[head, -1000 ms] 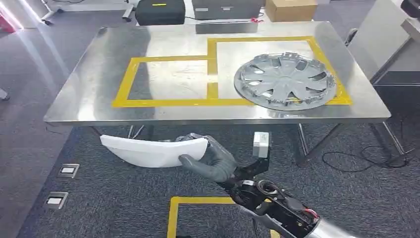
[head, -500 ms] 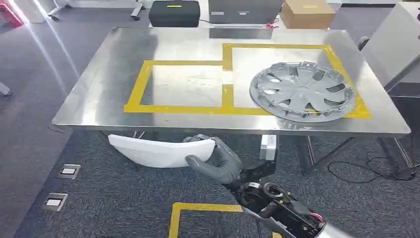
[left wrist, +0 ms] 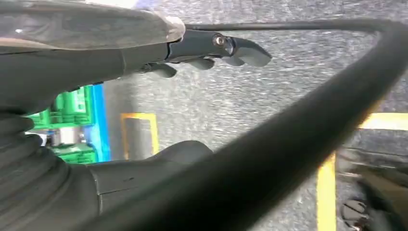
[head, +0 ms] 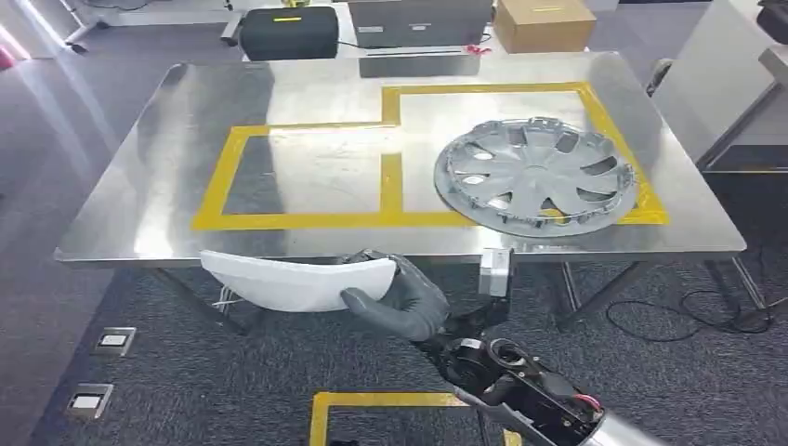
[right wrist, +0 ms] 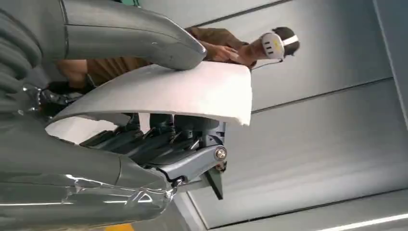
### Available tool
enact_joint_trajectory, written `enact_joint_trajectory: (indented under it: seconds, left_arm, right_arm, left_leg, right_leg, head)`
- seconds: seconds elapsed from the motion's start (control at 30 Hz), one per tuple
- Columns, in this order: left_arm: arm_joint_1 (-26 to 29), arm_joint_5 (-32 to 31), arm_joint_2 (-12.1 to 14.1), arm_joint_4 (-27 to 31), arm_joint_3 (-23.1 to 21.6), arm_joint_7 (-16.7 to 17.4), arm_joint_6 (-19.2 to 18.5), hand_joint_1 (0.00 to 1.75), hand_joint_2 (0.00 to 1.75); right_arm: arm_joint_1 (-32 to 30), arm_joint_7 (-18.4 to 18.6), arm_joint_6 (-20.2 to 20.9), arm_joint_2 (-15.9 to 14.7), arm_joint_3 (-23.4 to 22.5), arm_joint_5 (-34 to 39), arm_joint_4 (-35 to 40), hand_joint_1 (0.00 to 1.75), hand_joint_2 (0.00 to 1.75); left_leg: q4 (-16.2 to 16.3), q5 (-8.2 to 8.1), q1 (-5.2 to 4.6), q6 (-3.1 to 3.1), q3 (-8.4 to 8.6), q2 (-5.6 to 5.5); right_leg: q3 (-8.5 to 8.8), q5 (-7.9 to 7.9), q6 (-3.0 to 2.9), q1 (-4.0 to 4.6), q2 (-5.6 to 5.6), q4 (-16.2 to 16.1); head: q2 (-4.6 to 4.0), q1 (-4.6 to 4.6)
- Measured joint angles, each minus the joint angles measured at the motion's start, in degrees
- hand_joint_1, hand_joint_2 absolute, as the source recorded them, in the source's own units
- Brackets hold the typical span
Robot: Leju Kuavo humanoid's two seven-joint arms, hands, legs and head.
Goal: Take the parts from the cabinet and place them on the table.
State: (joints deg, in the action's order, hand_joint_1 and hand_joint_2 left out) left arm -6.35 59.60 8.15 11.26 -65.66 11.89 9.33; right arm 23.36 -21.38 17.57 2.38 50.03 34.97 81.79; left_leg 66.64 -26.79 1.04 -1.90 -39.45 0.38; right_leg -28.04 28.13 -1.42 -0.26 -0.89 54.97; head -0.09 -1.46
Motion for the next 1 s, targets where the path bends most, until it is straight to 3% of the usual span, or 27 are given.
enact_joint_trajectory:
  seconds: [0.03,0.07,0.1,0.2,0.23,0.27,0.3,0.33,0.4,0.43,0.47,0.57,0.63,0.7,0.77,0.8,0.83,0.9,0.93,0.97,1.0]
  left_arm:
    - [-0.01,0.0,0.13,0.0,0.0,0.0,0.0,0.0,1.75]
    - [0.0,0.0,0.17,0.0,0.0,0.0,0.0,0.0,1.75]
    - [-0.11,0.0,0.31,-0.02,0.0,0.0,0.0,0.0,1.75]
    - [-0.28,-0.02,0.31,0.0,0.0,0.0,-0.02,0.0,1.75]
    - [-0.34,-0.04,0.26,0.0,0.0,-0.02,-0.04,0.0,1.75]
    - [-0.28,-0.13,0.2,0.0,0.0,-0.11,-0.04,0.0,1.75]
    - [-0.14,-0.22,0.2,0.0,0.0,-0.15,-0.07,0.0,1.75]
    - [-0.13,-0.22,0.22,0.0,0.0,-0.24,-0.11,0.0,1.75]
    - [-0.15,-0.33,0.24,0.0,0.0,-0.31,-0.17,0.0,1.75]
    - [-0.12,-0.39,0.24,0.0,0.0,-0.33,-0.22,0.0,1.75]
    - [-0.07,-0.39,0.22,0.0,-0.02,-0.33,-0.24,0.0,1.75]
    - [0.0,-0.44,0.13,0.0,-0.02,-0.39,-0.52,0.0,1.75]
    - [-0.16,-0.44,0.13,0.0,-0.02,-0.39,-0.59,0.0,1.75]
    - [-0.29,-0.52,0.13,0.0,-0.02,-0.46,-0.59,0.0,1.75]
    - [-0.47,-0.55,0.13,0.0,-0.02,-0.44,-0.59,0.0,1.75]
    - [-0.44,-0.55,0.07,0.0,-0.02,-0.46,-0.59,0.0,1.75]
    - [-0.48,-0.55,0.02,0.0,-0.02,-0.46,-0.59,0.0,1.75]
    - [-0.38,-0.55,0.02,0.0,-0.02,-0.46,-0.57,0.0,1.75]
    - [-0.28,-0.52,0.0,0.0,-0.02,-0.46,-0.55,0.0,1.75]
    - [-0.19,-0.5,-0.02,0.0,-0.02,-0.46,-0.46,0.0,1.75]
    - [-0.13,-0.37,-0.07,0.0,-0.02,-0.39,-0.37,0.0,1.75]
  right_arm:
    - [0.02,0.0,0.0,0.0,-0.04,0.0,0.02,1.31,1.75]
    - [0.01,0.0,0.02,-0.02,-0.07,0.0,0.04,1.31,1.75]
    - [0.07,0.0,0.02,-0.02,-0.09,0.0,0.08,1.31,1.75]
    - [0.0,0.0,0.0,-0.02,-0.11,-0.02,0.35,1.31,1.75]
    - [0.06,0.0,-0.07,-0.02,-0.13,-0.02,0.46,1.31,1.75]
    - [-0.03,0.02,-0.24,-0.09,-0.18,-0.07,0.68,1.31,1.75]
    - [0.05,0.02,-0.28,-0.11,-0.22,-0.07,0.83,1.31,1.75]
    - [0.01,0.0,-0.37,-0.13,-0.26,-0.07,0.92,1.31,1.75]
    - [-0.46,0.02,-0.61,-0.37,-0.31,-0.18,0.92,1.31,1.75]
    - [-0.67,0.04,-0.66,-0.5,-0.31,-0.18,0.92,1.31,1.75]
    - [-0.76,0.07,-0.74,-0.61,-0.33,-0.18,0.92,1.31,1.75]
    - [-0.74,0.09,-0.74,-0.68,-0.5,-0.33,0.96,1.31,1.75]
    - [-0.72,0.15,-0.83,-0.85,-0.55,-0.48,1.14,1.31,1.75]
    - [-0.91,0.13,-0.9,-0.87,-0.68,-0.5,1.27,1.31,1.75]
    - [-0.91,0.18,-0.9,-0.87,-0.7,-0.59,1.55,1.31,1.75]
    - [-0.81,0.13,-0.87,-0.87,-0.77,-0.59,1.73,1.31,1.75]
    - [-0.7,0.13,-0.85,-0.87,-0.79,-0.59,1.75,1.31,1.75]
    - [-0.71,0.26,-0.81,-0.87,-0.76,-0.61,1.77,1.31,1.75]
    - [-0.78,0.35,-0.81,-0.92,-0.74,-0.61,1.75,1.31,1.75]
    - [-0.78,0.35,-0.74,-0.92,-0.72,-0.61,1.75,1.31,1.75]
    - [-0.77,0.37,-0.68,-0.92,-0.7,-0.61,1.75,1.31,1.75]
  left_leg:
    - [-5.54,3.32,-0.06,0.34,2.05,0.0]
    - [-10.25,5.04,-0.18,0.7,3.55,-0.01]
    - [-10.62,3.93,-0.66,0.83,4.6,-0.01]
    - [-11.22,3.19,-0.86,1.43,4.67,-0.14]
    - [-11.74,3.15,-0.34,1.65,5.08,-0.16]
    - [-12.22,3.1,-0.17,1.79,5.66,-0.11]
    - [-12.36,2.76,-0.13,2.31,6.15,-0.01]
    - [-12.38,2.47,-0.13,2.6,6.54,0.01]
    - [-12.37,1.72,-0.13,2.67,7.35,0.01]
    - [-12.35,1.3,-0.12,2.62,7.88,-0.04]
    - [-12.35,0.81,-0.08,2.49,8.6,-0.13]
    - [-12.36,-0.81,0.04,1.87,10.91,-0.21]
    - [-11.97,-1.3,-0.3,1.17,10.89,-0.39]
    - [-12.48,-1.2,-0.09,0.61,10.8,-0.19]
    - [-12.02,-2.12,0.07,-0.02,11.15,-0.14]
    - [-9.64,-3.0,0.0,-0.25,10.03,-0.15]
    - [-5.39,-4.58,0.02,-0.46,7.62,-0.15]
    - [4.21,-6.97,0.03,-0.74,1.4,-0.15]
    - [6.49,-6.63,0.03,-0.73,-0.81,-0.15]
    - [5.8,-4.88,0.03,-0.62,-1.49,-0.15]
    - [2.81,-2.1,0.01,-0.44,-0.89,-0.15]
  right_leg:
    - [0.67,0.45,0.09,0.0,-0.07,-0.01]
    - [0.91,0.93,0.34,0.01,-0.05,-0.1]
    - [0.49,1.36,0.77,0.43,-0.13,-0.04]
    - [0.98,1.75,1.49,0.18,0.04,-0.74]
    - [1.3,2.07,1.91,0.48,0.05,-0.88]
    - [1.27,2.78,2.23,0.22,0.18,0.13]
    - [-0.23,4.45,2.37,0.24,0.28,3.48]
    - [-2.94,6.63,2.48,0.19,0.33,8.62]
    - [-8.4,9.26,2.75,0.12,0.35,17.74]
    - [-10.08,8.74,2.86,0.04,0.35,19.52]
    - [-10.17,6.31,2.95,-0.1,0.38,17.94]
    - [-5.61,-3.79,2.83,-0.37,0.61,3.77]
    - [-3.84,-2.59,2.42,-0.07,0.6,1.2]
    - [-4.14,-2.37,1.92,0.29,0.36,1.5]
    - [-3.1,-2.43,1.25,-0.26,0.28,0.45]
    - [-2.77,-2.3,1.01,-0.28,0.27,0.12]
    - [-2.56,-2.17,0.67,-0.28,0.38,0.03]
    - [-2.13,-1.68,0.24,-0.16,0.47,0.03]
    - [-1.87,-1.4,0.16,-0.15,0.44,0.03]
    - [-1.47,-1.11,0.15,-0.15,0.29,0.03]
    - [-1.04,-0.79,0.2,-0.15,0.15,0.03]
  head:
    - [0.0,-0.28]
    - [0.0,-0.48]
    - [0.0,-0.61]
    - [0.0,-0.28]
    - [0.0,-0.24]
    - [0.0,0.0]
    - [0.0,0.5]
    - [0.0,0.94]
    - [0.0,1.27]
    - [0.0,1.58]
    - [0.0,1.86]
    - [0.0,2.71]
    - [0.0,3.02]
    - [0.0,2.65]
    - [0.0,2.53]
    - [0.0,2.04]
    - [0.0,1.33]
    - [0.0,0.87]
    - [0.0,0.59]
    - [0.0,0.38]
    - [0.0,0.07]
